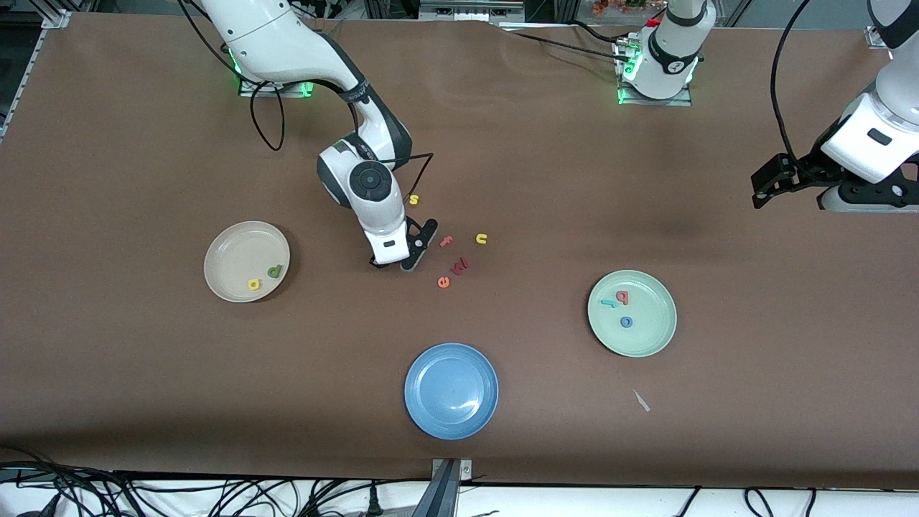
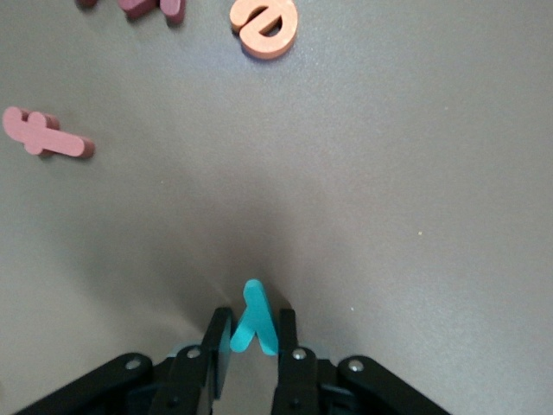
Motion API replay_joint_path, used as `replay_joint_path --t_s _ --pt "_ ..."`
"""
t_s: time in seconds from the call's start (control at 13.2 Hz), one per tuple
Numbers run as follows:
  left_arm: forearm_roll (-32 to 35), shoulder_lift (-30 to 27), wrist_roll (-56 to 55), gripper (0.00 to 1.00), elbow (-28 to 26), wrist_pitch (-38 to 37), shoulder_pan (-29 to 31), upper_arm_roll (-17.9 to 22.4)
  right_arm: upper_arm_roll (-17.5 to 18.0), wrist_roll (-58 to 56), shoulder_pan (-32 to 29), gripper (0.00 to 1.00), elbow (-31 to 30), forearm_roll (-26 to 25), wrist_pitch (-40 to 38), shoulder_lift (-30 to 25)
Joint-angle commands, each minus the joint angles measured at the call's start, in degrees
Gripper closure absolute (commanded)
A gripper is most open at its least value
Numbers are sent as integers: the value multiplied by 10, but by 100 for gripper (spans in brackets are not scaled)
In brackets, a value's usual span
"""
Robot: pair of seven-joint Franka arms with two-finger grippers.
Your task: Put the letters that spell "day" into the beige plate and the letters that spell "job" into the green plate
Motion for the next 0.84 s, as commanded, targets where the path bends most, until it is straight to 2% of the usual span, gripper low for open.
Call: replay_joint_path --t_s 0.0,0.23,0.53,0.76 --pt "-16 2 4 0 15 -15 3 -2 -1 2 0 94 8 -4 3 5" --pt "-16 2 4 0 15 -17 3 -3 -1 0 -5 100 14 2 0 2" --pt "-16 2 3 0 15 -17 2 -4 -8 5 -25 100 31 75 -61 -19" --pt "-16 1 3 0 15 -17 2 -4 -43 91 -29 100 0 83 -93 -54"
